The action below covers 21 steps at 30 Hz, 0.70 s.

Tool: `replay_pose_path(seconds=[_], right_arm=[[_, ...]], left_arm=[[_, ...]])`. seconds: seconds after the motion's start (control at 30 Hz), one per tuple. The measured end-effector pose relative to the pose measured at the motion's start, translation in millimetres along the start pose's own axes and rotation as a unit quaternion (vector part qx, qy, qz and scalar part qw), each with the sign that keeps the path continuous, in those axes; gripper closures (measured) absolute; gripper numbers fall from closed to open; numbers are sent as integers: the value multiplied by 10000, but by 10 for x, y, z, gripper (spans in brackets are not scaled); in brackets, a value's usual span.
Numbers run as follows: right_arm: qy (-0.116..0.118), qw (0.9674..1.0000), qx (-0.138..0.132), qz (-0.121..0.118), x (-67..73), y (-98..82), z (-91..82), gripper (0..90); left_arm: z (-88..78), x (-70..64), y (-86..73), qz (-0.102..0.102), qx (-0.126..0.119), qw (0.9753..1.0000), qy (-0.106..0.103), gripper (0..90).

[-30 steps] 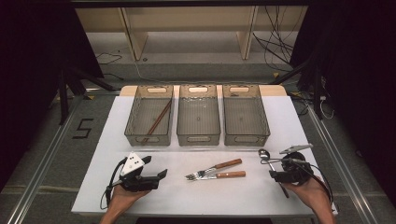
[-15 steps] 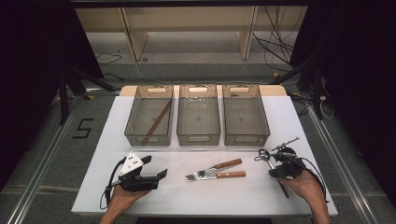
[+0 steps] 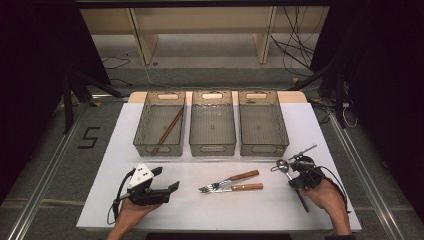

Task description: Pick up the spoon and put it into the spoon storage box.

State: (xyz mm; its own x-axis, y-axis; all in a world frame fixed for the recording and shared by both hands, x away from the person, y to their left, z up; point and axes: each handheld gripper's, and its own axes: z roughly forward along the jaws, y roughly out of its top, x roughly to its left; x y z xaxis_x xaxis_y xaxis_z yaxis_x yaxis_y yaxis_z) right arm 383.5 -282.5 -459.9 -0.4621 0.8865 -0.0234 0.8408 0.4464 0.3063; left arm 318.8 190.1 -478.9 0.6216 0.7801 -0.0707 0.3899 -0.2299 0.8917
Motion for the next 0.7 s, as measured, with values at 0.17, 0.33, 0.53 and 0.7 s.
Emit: replay_pose_path(seconds=[0.17, 0.33, 0.53, 0.7], right_arm=[[-4, 9999, 42, -114, -1, 1, -11, 852], [-97, 9996, -18, -262, 26, -5, -12, 854], [-75, 9996, -52, -277, 38, -20, -16, 855], [-33, 9992, -71, -401, 52, -29, -22, 855]], left_arm=[[6, 2, -2, 20, 16, 10000, 2, 187], [7, 2, -3, 33, 21, 10000, 13, 188], [5, 4, -5, 63, 44, 10000, 27, 188], [5, 3, -5, 64, 38, 10000, 37, 188]])
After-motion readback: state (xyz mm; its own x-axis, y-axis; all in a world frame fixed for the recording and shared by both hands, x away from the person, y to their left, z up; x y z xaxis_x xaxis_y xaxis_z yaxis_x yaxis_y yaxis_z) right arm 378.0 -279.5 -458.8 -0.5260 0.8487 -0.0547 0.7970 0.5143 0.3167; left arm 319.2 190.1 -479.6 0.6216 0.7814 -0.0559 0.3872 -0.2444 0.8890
